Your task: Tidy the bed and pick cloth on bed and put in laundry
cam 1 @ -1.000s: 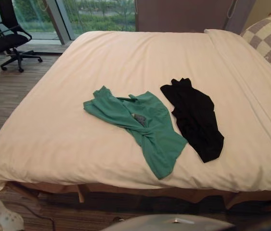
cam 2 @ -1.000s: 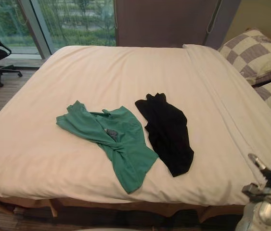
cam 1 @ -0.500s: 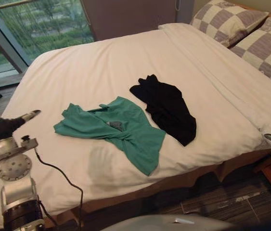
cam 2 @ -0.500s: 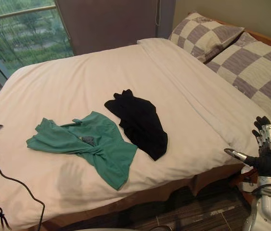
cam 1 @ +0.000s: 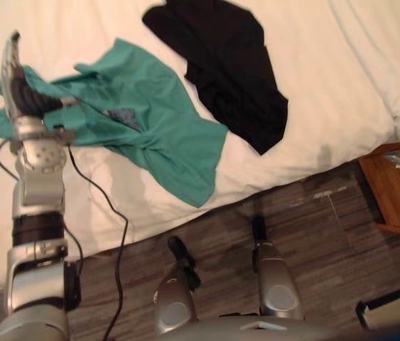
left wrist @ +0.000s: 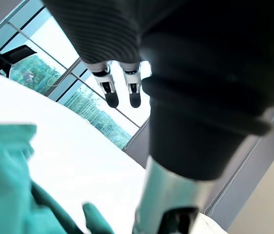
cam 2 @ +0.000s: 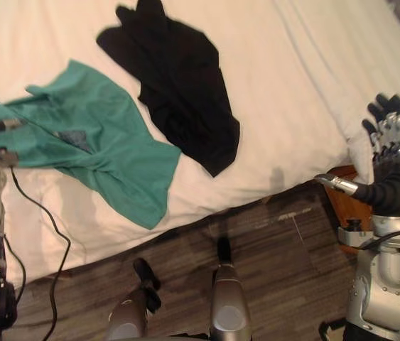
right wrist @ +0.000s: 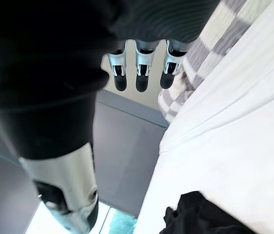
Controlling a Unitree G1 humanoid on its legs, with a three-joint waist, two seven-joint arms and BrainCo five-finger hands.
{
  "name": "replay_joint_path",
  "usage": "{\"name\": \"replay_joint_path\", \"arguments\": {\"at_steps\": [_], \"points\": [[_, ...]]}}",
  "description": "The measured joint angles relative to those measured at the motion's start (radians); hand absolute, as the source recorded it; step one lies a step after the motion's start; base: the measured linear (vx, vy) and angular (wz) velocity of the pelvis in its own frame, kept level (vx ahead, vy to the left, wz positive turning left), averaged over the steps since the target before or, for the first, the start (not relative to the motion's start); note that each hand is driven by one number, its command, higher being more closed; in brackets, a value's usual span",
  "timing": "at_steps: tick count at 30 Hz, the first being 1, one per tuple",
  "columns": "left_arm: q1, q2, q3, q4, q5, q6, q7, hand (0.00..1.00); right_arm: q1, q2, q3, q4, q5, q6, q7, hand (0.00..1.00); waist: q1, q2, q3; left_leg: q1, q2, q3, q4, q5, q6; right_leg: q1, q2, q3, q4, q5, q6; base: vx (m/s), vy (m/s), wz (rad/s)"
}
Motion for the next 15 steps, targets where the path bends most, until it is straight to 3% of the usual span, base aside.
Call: {"name": "replay_joint_path", "arguments": {"at_steps": [4, 8, 10, 11, 15], "points": [[-0.039, -0.009, -0.055, 0.012, -0.024, 0.050, -0.009, 0.00, -0.005, 0.000, 0.003, -0.033, 0.020, -0.011, -0.028, 0.00, 0.009, -0.004, 0.049, -0.052, 0.010, 0.012, 0.030, -0.004, 0.002, -0.073, 0.001, 0.003, 0.053, -0.011, -0.014, -0.03, -0.014, -0.05], [-0.049, -0.061, -0.099, 0.093, -0.025, 0.101, -0.091, 0.00, -0.035, -0.001, 0.007, -0.036, 0.019, -0.011, -0.054, 0.00, 0.014, -0.002, 0.069, -0.079, 0.016, 0.020, 0.045, -0.004, 0.002, -0.110, 0.001, 0.004, 0.081, -0.028, -0.024, -0.01, -0.024, -0.03], [-0.051, -0.096, -0.094, 0.109, -0.021, 0.099, -0.117, 0.00, -0.036, -0.001, 0.007, -0.042, 0.019, -0.011, -0.055, 0.00, 0.018, -0.002, 0.069, -0.081, 0.014, 0.021, 0.046, -0.004, 0.002, -0.119, -0.002, 0.004, 0.099, -0.044, -0.026, 0.00, -0.016, 0.02], [-0.050, -0.099, -0.096, 0.119, -0.020, 0.099, -0.143, 1.00, -0.040, -0.001, 0.008, -0.043, 0.017, -0.011, -0.057, 0.00, 0.021, -0.002, 0.069, -0.080, 0.014, 0.021, 0.048, -0.004, 0.002, -0.121, -0.003, 0.004, 0.109, -0.055, -0.027, 0.00, -0.032, 0.06], [-0.046, -0.116, -0.097, 0.149, 0.041, 0.089, -0.214, 1.00, -0.091, -0.005, 0.009, -0.096, 0.015, -0.009, -0.055, 0.00, 0.022, 0.005, 0.068, -0.078, 0.005, 0.022, 0.050, -0.005, 0.004, -0.129, -0.016, 0.004, 0.133, -0.072, -0.023, 0.01, -0.012, 0.04]]}}
